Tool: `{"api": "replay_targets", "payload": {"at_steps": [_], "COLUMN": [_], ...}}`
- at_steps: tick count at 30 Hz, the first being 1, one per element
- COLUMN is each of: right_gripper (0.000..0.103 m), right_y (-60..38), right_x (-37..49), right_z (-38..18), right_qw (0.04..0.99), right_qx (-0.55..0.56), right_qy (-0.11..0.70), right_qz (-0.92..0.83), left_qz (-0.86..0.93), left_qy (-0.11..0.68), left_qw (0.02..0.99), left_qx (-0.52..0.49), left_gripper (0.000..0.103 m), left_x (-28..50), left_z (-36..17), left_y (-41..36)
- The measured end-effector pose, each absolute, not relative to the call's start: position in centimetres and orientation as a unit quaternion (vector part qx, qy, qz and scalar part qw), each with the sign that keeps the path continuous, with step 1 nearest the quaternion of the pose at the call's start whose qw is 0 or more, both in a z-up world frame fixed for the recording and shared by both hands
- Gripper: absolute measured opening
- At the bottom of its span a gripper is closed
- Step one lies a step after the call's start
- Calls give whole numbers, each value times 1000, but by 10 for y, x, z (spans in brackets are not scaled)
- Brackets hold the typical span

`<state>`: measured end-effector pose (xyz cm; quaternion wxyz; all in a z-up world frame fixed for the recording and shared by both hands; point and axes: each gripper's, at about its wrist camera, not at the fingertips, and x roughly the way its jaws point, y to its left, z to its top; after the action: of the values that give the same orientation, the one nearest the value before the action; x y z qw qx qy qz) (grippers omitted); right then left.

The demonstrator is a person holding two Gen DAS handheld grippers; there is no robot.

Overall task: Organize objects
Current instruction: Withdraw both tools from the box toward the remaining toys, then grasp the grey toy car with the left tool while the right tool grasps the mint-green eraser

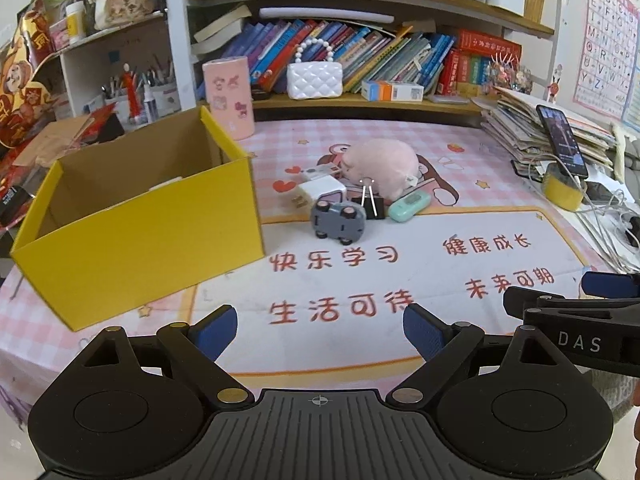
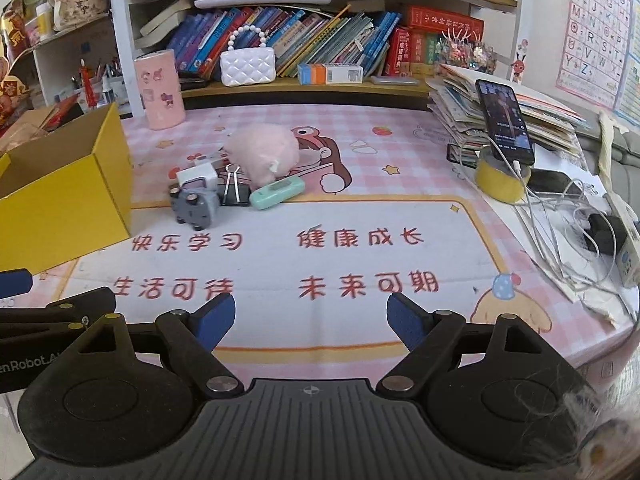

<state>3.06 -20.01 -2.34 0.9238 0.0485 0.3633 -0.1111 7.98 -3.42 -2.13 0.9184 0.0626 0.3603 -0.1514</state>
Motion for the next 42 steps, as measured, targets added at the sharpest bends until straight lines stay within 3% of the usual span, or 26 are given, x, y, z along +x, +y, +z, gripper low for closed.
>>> {"api": "replay_targets", "payload": {"at_steps": [29,34,42], "right_gripper": [82,82,82], "right_y": [-282,-287,-285], "right_x": [121,133,150], "right_z": [-41,-49,-59], "right_qw": [927,925,925], "right_qx": [47,38,10], "right_qy": [371,378,379], "right_qz": [-11,5,37], "left_qz": [-66,-61,-47], "left_qy": [354,363,391], "left_qw": [933,928,918], "left_qx": [19,47,47], "left_gripper": [91,73,70], "left_x": [168,191,225], "left_z": [-23,-40,-74], "left_y": [-105,-116,-122]}}
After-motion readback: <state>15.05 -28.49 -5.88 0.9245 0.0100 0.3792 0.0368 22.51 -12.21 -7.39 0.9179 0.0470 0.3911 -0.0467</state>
